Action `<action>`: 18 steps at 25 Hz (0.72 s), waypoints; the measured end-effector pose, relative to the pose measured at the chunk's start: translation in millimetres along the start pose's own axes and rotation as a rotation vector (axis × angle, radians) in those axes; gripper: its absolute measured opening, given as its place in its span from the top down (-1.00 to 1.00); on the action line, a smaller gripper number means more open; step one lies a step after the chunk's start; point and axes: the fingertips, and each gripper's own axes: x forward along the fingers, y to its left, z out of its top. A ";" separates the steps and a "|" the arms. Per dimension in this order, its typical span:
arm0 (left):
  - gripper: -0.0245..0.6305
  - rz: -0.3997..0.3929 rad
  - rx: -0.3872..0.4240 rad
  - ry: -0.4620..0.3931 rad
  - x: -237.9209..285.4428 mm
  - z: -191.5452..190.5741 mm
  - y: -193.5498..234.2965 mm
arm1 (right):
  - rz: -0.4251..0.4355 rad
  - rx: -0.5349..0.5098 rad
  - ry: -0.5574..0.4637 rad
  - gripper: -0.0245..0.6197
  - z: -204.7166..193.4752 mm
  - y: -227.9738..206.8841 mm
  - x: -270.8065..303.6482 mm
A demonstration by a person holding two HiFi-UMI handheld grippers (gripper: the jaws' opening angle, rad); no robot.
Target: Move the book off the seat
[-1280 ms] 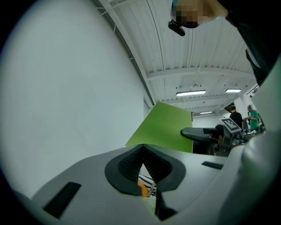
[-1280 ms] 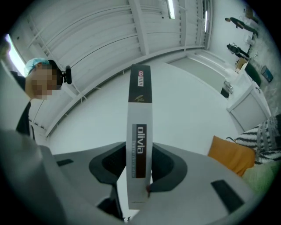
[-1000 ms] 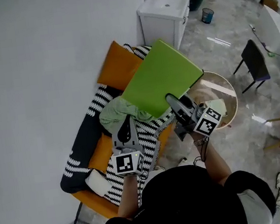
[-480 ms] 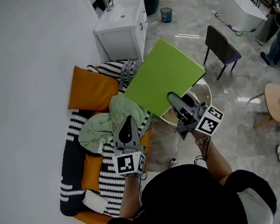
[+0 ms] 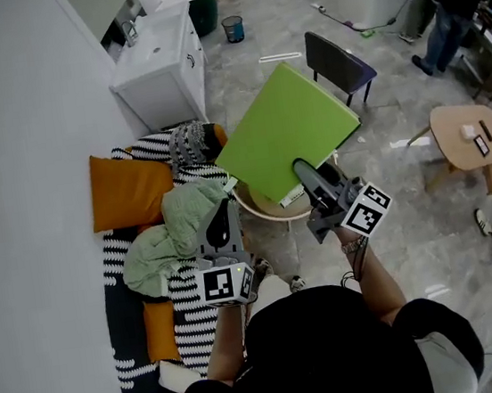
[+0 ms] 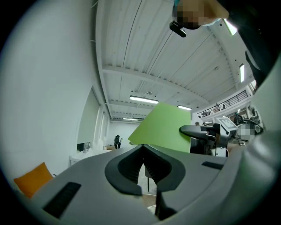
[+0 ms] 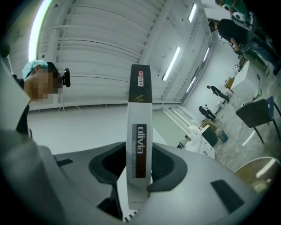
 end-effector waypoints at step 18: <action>0.90 -0.241 -0.071 0.025 150.2 -37.5 -9.5 | -0.253 -0.062 -0.087 0.47 52.5 -115.6 6.4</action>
